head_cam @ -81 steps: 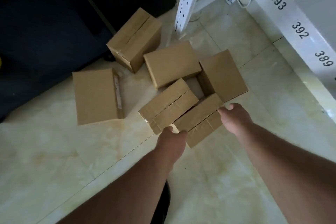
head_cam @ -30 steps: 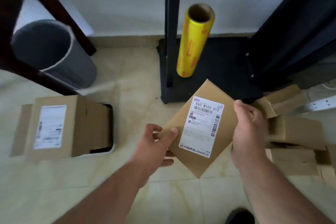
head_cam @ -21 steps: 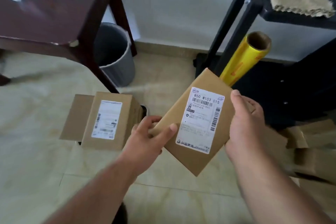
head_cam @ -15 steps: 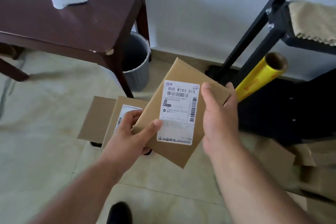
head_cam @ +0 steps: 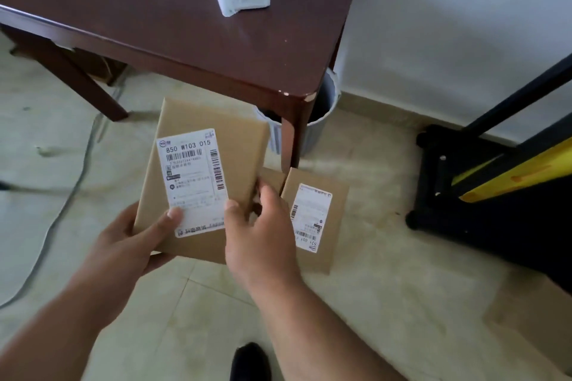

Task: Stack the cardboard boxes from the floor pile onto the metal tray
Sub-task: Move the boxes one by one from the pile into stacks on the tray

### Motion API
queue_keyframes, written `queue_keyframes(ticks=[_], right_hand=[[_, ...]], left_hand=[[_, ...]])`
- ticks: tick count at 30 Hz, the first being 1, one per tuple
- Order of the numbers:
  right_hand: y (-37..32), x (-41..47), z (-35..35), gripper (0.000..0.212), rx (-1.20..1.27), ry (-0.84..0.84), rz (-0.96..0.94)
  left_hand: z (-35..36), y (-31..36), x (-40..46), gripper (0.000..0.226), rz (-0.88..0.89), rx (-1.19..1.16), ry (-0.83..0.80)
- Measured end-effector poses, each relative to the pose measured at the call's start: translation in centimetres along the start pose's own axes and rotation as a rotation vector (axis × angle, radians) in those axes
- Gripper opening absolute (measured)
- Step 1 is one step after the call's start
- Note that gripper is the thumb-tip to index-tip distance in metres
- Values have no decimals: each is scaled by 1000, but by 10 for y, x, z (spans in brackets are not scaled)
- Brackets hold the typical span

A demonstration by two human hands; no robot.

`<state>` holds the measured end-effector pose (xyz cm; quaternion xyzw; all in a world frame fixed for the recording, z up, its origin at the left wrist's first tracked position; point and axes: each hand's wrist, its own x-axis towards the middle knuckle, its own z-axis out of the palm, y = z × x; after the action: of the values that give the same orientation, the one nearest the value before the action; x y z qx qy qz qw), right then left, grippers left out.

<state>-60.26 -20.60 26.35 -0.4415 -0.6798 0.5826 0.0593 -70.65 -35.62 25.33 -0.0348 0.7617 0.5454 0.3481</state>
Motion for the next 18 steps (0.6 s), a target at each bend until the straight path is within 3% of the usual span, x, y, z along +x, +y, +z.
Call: queue_keyframes(ticks=[6, 12, 18], right_hand=[[8, 8, 49, 43, -165, 86, 178], [9, 27, 63, 39, -235, 11, 341], [12, 49, 67, 48, -320, 7, 445]], left_hand=[[-19, -35, 32, 62, -95, -12, -40], [-22, -52, 77, 67, -193, 47, -80], [-10, -65, 112, 58, -237, 106, -120]])
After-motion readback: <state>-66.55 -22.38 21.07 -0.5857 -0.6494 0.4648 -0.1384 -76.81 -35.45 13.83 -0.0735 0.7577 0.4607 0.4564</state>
